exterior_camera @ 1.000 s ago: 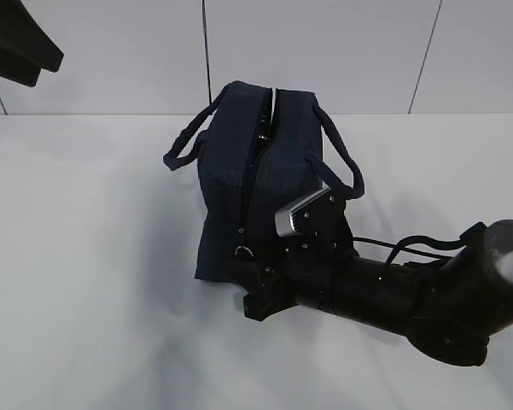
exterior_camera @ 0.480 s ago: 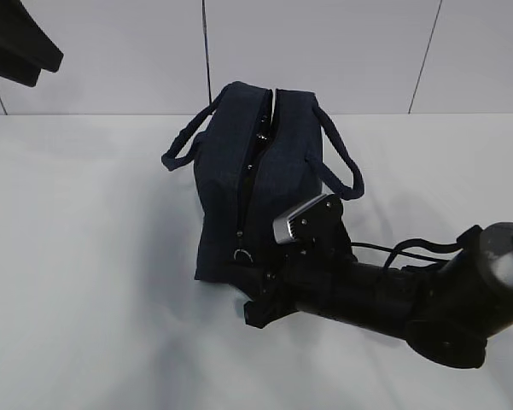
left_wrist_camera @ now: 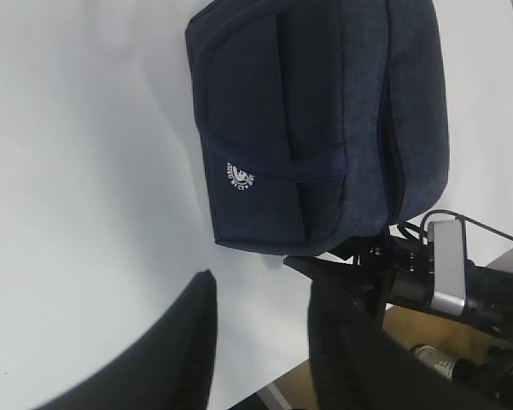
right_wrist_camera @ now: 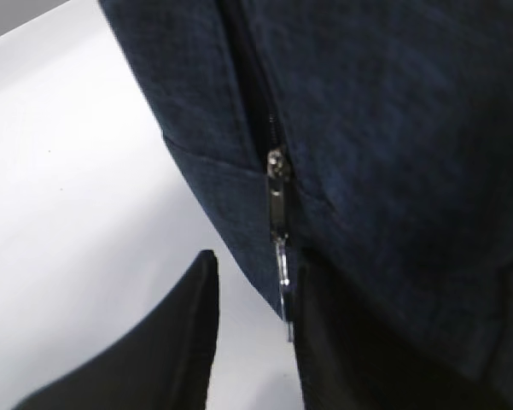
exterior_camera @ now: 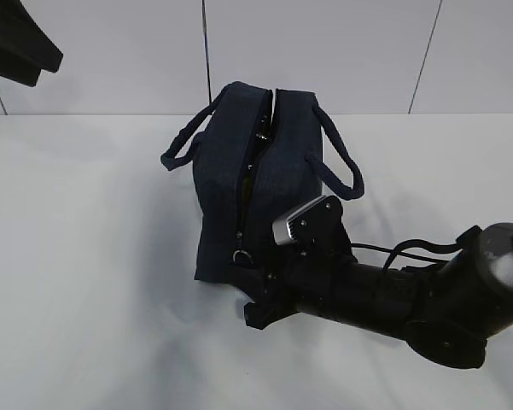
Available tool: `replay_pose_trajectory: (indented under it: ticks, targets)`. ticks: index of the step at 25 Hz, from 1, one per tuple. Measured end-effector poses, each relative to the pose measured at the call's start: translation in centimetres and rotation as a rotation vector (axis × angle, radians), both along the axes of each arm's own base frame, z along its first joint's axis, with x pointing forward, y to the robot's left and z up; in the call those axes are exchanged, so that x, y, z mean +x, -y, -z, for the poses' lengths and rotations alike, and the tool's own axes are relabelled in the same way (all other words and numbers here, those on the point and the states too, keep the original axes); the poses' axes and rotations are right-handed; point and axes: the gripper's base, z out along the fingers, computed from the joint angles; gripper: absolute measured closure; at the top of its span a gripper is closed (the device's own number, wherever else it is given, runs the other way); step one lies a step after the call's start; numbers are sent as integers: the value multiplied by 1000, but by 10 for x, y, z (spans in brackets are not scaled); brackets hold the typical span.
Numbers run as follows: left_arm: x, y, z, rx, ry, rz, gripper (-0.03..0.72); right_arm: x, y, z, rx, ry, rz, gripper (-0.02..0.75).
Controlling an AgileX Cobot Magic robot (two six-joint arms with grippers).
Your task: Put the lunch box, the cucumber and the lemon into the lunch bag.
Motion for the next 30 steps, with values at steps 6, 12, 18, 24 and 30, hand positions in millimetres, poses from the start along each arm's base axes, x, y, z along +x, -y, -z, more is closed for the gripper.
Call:
replay_pose_trajectory:
  ticks: [6,12,18,24,30]
  targets:
    - [0,0,0,0,0,0,435,1,1,0,6,-9,18,527]
    - [0,1,-1,-15,0,0,439,1,1,1,13,-29,30,538]
    - [0,1,-1,-17,-1,-1,442,1,2,1,13,-36,37,671]
    - [0,1,-1,-18,-2,-1,442,1,2,2,35,-80,59,738]
    - [0,1,-1,-19,-2,-1,444,0,2,3,60,-122,68,738]
